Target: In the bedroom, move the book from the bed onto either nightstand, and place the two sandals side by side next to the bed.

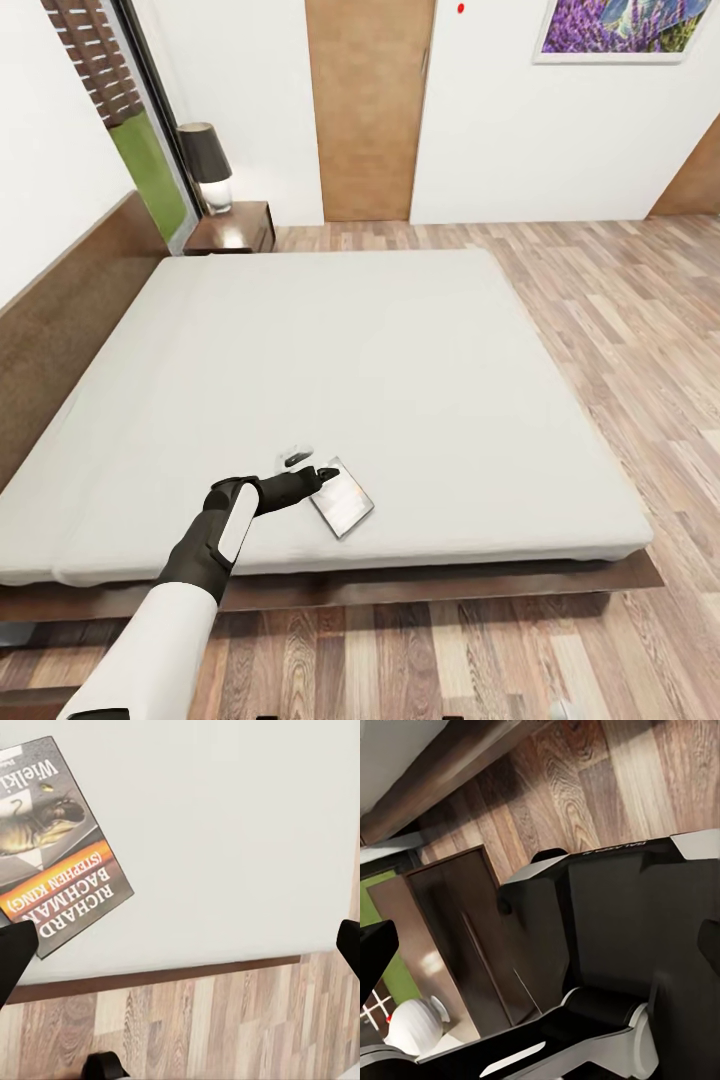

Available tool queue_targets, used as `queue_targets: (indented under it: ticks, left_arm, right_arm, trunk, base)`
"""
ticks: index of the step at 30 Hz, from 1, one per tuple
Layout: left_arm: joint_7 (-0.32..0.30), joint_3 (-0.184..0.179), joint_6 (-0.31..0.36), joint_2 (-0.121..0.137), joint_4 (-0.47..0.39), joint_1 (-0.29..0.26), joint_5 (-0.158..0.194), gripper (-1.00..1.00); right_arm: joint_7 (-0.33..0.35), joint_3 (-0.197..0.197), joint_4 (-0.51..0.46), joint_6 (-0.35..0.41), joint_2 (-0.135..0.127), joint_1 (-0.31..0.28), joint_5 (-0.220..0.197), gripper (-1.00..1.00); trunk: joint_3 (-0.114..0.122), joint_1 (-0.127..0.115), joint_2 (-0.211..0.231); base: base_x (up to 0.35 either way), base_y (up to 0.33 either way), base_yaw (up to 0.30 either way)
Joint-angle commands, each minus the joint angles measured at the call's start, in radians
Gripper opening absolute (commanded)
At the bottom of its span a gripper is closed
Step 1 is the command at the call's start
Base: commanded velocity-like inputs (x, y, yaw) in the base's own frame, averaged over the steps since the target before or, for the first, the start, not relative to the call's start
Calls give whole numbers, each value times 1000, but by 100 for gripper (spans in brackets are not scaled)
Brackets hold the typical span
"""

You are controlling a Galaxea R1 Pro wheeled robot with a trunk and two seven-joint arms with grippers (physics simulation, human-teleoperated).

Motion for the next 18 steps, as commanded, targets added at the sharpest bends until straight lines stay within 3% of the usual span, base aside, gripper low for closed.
queue_targets:
  ticks: [1,8,18]
  left_arm:
    - [-4,5,7,-1,0,-1,-1,100]
    - [-4,5,7,-1,0,-1,-1,100]
    - [-4,5,7,-1,0,-1,-1,100]
  right_arm:
    - [5,-9,-1,6,0,-1,10,100]
    - [5,-9,-1,6,0,-1,10,100]
    - [5,-9,-1,6,0,-1,10,100]
  trunk:
    - [-2,1,-2]
    - [-2,1,-2]
    - [-2,1,-2]
  base:
    - [79,0,0]
    - [198,0,0]
    - [68,0,0]
